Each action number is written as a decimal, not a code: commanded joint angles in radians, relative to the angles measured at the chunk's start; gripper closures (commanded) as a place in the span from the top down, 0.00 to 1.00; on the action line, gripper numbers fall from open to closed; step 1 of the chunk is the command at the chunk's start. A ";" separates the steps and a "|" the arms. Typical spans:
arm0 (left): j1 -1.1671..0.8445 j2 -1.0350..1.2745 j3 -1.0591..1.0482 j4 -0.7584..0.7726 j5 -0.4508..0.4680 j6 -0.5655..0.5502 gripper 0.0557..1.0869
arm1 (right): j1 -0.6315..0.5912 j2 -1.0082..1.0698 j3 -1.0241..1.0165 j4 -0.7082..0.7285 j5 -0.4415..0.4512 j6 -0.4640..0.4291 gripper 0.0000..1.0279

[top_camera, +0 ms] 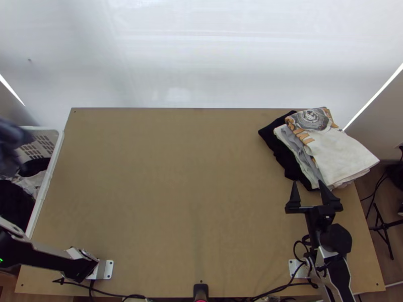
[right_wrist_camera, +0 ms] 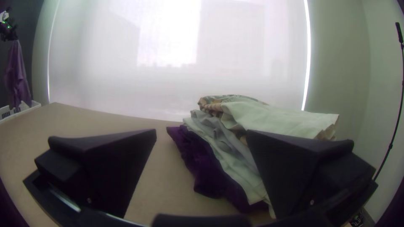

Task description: Fold the t-shirt

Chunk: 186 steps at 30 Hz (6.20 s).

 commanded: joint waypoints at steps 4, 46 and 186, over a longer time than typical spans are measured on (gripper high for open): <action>-0.396 -0.373 -0.451 -0.010 -0.079 0.081 0.03 | 0.000 0.000 0.000 0.000 0.000 -0.001 0.96; -1.919 -0.205 -1.054 0.380 -0.707 -0.222 0.03 | 0.000 0.000 0.000 0.000 0.000 -0.001 0.96; -0.898 -0.677 -1.192 0.253 -0.635 -0.113 0.96 | 0.720 2.270 2.195 -0.821 -0.390 -0.076 0.96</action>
